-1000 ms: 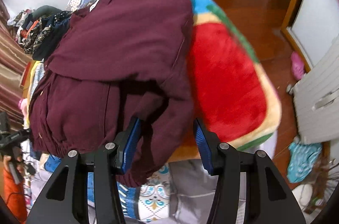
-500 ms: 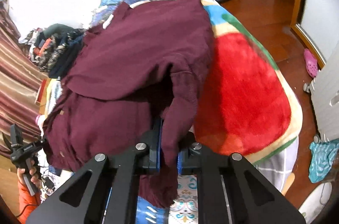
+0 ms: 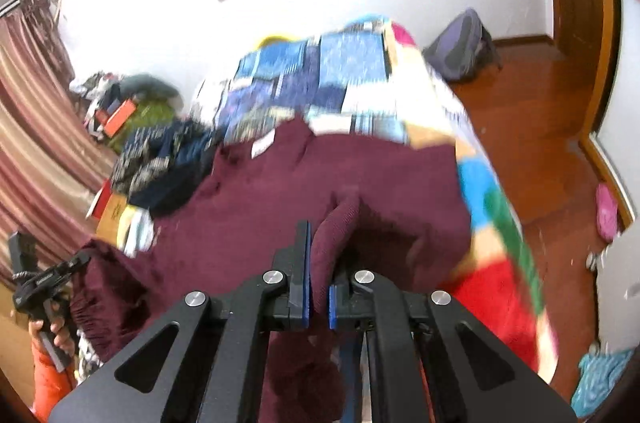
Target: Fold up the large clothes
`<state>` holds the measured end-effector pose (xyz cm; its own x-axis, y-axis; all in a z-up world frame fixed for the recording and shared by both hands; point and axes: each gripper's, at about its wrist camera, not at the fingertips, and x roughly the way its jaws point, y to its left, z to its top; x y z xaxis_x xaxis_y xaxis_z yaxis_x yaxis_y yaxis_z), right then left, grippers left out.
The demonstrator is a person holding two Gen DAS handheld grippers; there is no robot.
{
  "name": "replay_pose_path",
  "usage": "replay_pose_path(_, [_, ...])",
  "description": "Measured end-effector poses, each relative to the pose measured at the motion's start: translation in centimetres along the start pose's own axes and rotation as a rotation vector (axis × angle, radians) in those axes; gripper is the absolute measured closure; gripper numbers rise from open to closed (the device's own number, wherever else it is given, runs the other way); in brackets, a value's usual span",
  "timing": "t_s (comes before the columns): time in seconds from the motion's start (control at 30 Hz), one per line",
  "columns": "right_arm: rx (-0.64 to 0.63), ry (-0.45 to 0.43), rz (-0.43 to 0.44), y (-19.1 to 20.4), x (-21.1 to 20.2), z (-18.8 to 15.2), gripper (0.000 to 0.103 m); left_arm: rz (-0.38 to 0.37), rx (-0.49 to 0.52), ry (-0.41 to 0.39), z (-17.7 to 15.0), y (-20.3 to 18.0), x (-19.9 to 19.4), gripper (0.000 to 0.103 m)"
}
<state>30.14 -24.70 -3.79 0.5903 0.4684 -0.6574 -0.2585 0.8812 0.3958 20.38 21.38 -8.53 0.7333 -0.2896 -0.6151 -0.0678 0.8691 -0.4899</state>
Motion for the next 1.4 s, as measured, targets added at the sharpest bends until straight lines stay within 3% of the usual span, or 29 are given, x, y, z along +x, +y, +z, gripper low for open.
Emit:
replay_pose_path(0.17, [0.035,-0.048,-0.037,-1.6,3.3,5.5,0.098,0.041,-0.031,-0.021,4.3,2.0,4.4,0.095])
replay_pose_path(0.37, [0.054,-0.031,-0.114,-3.6,9.4,9.3,0.098,0.101,-0.083,-0.033,7.7,5.4,10.8,0.095])
replay_pose_path(0.47, [0.079,0.019,-0.147,-5.2,12.9,9.6,0.098,0.131,-0.111,0.012,8.1,7.1,14.2,0.095])
replay_pose_path(0.63, [0.104,0.1,-0.186,-7.0,16.3,8.4,0.098,0.226,-0.046,0.127,6.9,7.5,18.4,0.095])
replay_pose_path(0.83, [0.053,0.135,-0.203,-6.2,15.4,8.6,0.09,0.308,0.083,0.141,6.7,4.7,17.1,0.093])
replay_pose_path(0.9, [0.007,0.156,-0.215,-5.2,14.6,9.0,0.087,0.336,0.137,0.125,6.9,3.1,15.9,0.088])
replay_pose_path(0.97, [-0.047,0.157,-0.227,-3.9,13.5,9.1,0.082,0.351,0.176,0.098,7.2,2.0,14.6,0.073])
replay_pose_path(1.07, [-0.128,0.135,-0.238,-1.7,11.7,8.8,0.071,0.342,0.229,0.048,7.1,0.0,12.1,0.059])
replay_pose_path(1.17, [-0.19,0.076,-0.251,0.3,9.6,8.2,0.052,0.334,0.274,0.026,6.6,-2.2,10.6,0.052])
replay_pose_path(1.27, [-0.219,0.021,-0.234,1.9,8.0,7.8,0.042,0.324,0.317,0.031,5.6,-4.2,9.8,0.044])
replay_pose_path(1.4, [-0.231,0.019,-0.178,3.7,6.9,7.0,0.04,0.288,0.347,0.068,3.4,-6.3,9.7,0.037])
